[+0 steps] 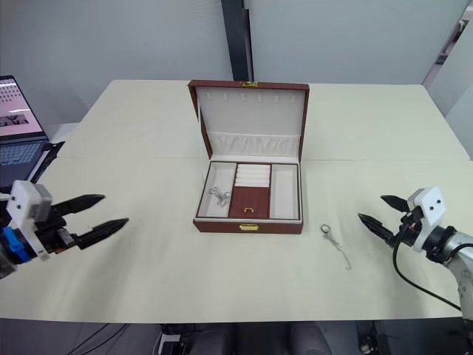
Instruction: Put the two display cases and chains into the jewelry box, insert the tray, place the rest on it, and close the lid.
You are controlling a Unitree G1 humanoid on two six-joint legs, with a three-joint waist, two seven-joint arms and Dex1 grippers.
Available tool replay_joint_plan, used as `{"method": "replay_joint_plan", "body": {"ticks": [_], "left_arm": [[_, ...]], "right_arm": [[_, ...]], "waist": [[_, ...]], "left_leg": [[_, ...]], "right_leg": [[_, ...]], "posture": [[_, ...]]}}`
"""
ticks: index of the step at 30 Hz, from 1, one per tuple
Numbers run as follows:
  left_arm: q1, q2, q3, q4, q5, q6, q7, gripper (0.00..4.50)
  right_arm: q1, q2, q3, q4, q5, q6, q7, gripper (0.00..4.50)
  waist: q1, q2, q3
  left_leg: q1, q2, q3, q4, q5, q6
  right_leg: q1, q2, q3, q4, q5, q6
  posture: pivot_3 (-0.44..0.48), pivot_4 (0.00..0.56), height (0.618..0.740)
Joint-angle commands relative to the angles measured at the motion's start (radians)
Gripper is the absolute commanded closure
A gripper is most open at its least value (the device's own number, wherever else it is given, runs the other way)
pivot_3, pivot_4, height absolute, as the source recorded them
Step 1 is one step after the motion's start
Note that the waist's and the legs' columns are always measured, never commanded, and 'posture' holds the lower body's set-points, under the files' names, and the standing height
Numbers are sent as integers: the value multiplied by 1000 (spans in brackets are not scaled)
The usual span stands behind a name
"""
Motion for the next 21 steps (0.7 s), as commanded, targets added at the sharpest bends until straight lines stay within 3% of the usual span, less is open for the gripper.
{"method": "replay_joint_plan", "body": {"ticks": [1, 9, 21], "left_arm": [[16, -26, -60, -109, -5, -28, -16, 0], [15, -50, -232, -257, 3, -27, -38, 0], [34, -88, -361, -281, 52, -133, -74, 0]], "right_arm": [[56, 34, -29, -100, 16, -12, -41, 57], [204, 124, 55, -232, -20, -44, -75, 57], [197, 190, 205, -230, -156, -38, -215, 57]], "waist": [[0, 0, 0], [0, 0, 0], [0, 0, 0]], "left_leg": [[0, 0, 0, 0, 0, 0], [0, 0, 0, 0, 0, 0], [1, 0, 0, 0, 0, 0]], "right_leg": [[0, 0, 0, 0, 0, 0], [1, 0, 0, 0, 0, 0], [1, 1, 0, 0, 0, 0]], "posture": [[0, 150, 740], [0, 150, 740], [0, 150, 740]]}}
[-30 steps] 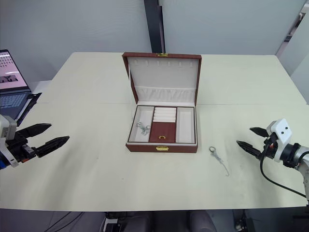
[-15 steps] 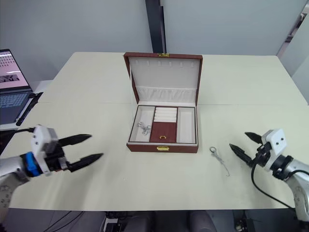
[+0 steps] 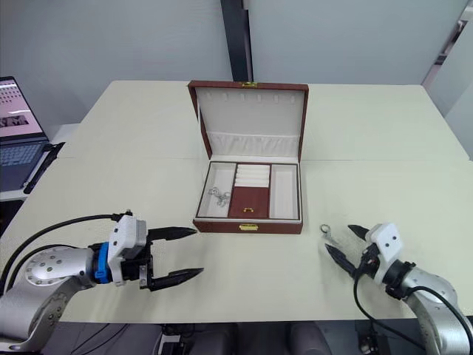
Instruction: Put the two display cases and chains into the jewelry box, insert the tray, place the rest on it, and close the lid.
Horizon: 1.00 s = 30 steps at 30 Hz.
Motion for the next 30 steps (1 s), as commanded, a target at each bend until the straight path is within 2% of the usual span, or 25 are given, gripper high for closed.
{"method": "replay_joint_plan", "body": {"ticks": [1, 7, 19, 22, 24, 30], "left_arm": [[17, -10, -10, -8, 15, -52, -14, 0], [26, -30, -28, 40, 41, -107, -25, 0], [40, -51, -44, 47, 53, -135, -19, 0], [39, -54, -44, 47, 52, -133, -14, 0], [39, -56, -44, 45, 51, -132, -12, 0], [28, -61, -42, 49, 46, -131, -4, 0]], "right_arm": [[-4, 7, 28, -23, -38, 6, -43, 57], [-5, 9, 84, -53, -84, 52, -94, 57], [-18, -3, 110, -64, -110, 93, -131, 57], [-24, -12, 129, -53, -145, 93, -144, 924], [-30, -7, 126, -51, -140, 101, -149, 1656], [-32, -6, 113, -55, -120, 105, -144, 3054]], "waist": [[0, 0, 0], [0, 0, 0], [-1, -1, -1], [-1, -1, -1], [-1, -2, -1], [0, -2, -2]], "left_leg": [[0, 0, 0, 0, 0, 0], [0, 0, 0, 0, 0, 0], [1, 0, 0, 0, 0, 0], [1, 0, 0, 0, 0, 0], [1, 0, -1, 0, 0, 0], [1, 0, -1, 0, 0, 0]], "right_leg": [[0, 0, 0, 0, 0, 0], [0, 0, 0, 0, 0, 0], [1, 0, 0, 0, 0, 0], [1, 0, 0, 0, 0, 0], [1, 0, -1, 0, 0, 0], [2, 0, -1, 0, 0, 0]], "posture": [[0, 150, 740], [0, 150, 740], [0, 150, 740], [0, 150, 740], [0, 150, 740], [0, 150, 740]]}}
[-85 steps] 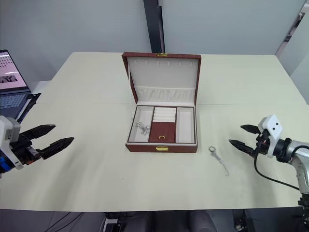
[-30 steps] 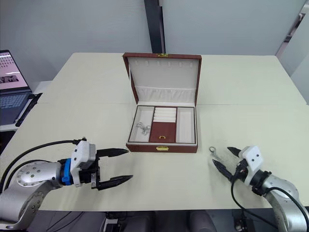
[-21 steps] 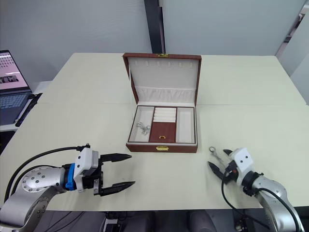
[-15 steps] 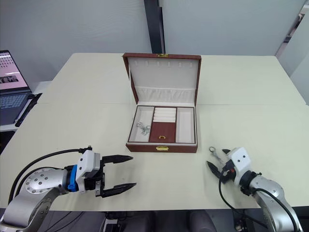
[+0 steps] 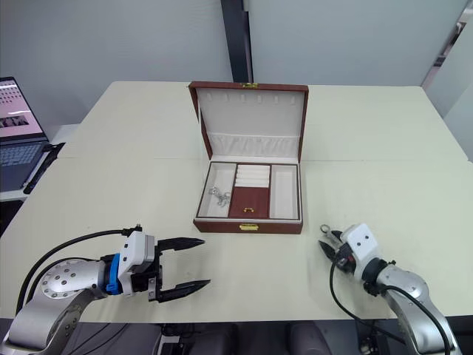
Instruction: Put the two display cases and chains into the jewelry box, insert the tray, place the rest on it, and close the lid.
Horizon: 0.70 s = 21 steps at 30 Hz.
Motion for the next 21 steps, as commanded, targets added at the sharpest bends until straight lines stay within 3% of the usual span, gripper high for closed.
{"method": "replay_joint_plan", "body": {"ticks": [1, 6, 21], "left_arm": [[-7, -6, 7, -6, -12, -9, 2, 0], [-14, -10, 7, 2, -13, -11, 4, 0], [-19, -39, 38, -33, -62, 20, 59, 0]], "right_arm": [[10, -2, -14, -5, 2, 15, -4, 3299], [10, -10, -27, -7, 8, 15, 6, 4464], [-40, -73, -134, -125, 203, 78, 124, 4486]], "waist": [[0, 0, 0], [0, 0, 0], [0, 0, 0]], "left_leg": [[0, 0, 0, 0, 0, 0], [0, 0, 0, 0, 0, 0], [0, 0, 0, 0, 0, 0]], "right_leg": [[0, 0, 0, 0, 0, 0], [0, 0, 0, 0, 0, 0], [0, 0, 0, 0, 0, 0]], "posture": [[0, 150, 740], [0, 150, 740], [0, 150, 740]]}}
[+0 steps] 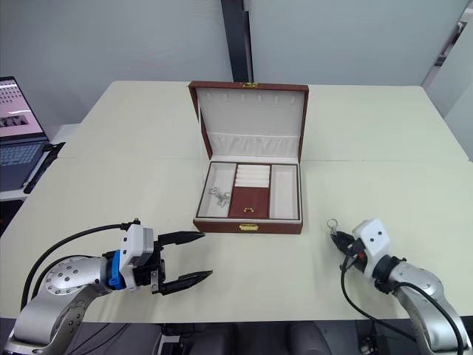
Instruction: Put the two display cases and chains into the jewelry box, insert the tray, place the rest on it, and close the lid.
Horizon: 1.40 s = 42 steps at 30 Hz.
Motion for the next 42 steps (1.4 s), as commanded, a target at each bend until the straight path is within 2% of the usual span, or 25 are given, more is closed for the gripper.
{"method": "replay_joint_plan", "body": {"ticks": [1, 10, 19, 29, 42], "left_arm": [[14, -14, 44, -48, -28, -1, 34, 0], [109, -45, 110, -98, -57, 6, 103, 0], [219, -100, 167, -183, -65, 0, 188, 0], [308, -139, 190, -294, -69, 17, 277, 0], [323, -138, 192, -355, -83, 53, 332, 0]], "right_arm": [[-57, -40, -47, -122, 105, 79, 32, 4486], [-288, -43, -28, -186, 254, 272, -24, 4486], [-514, 57, 63, -123, 266, 347, -101, 4486], [-597, 142, 146, -34, 221, 317, -116, 4486], [-572, 172, 169, 45, 172, 249, -97, 4486]], "waist": [[-1, 0, 0], [-1, 0, 0], [-1, 0, 0], [-1, 0, 0], [-1, 0, 0]], "left_leg": [[0, 0, 0, 0, 0, 0], [-1, 0, -1, 0, 0, 0], [-1, 0, -1, 0, 0, 0], [-1, 0, -1, 0, 0, 0], [-2, 0, -1, 0, 0, 0]], "right_leg": [[0, 0, 0, 0, 0, 0], [0, 0, 0, 0, 0, 0], [-1, 0, -1, 0, 0, 0], [-1, -1, -1, 0, 0, 0], [-1, 0, -1, 0, 0, 0]], "posture": [[0, 150, 740], [0, 150, 740], [0, 150, 740], [0, 150, 740], [0, 150, 740]]}}
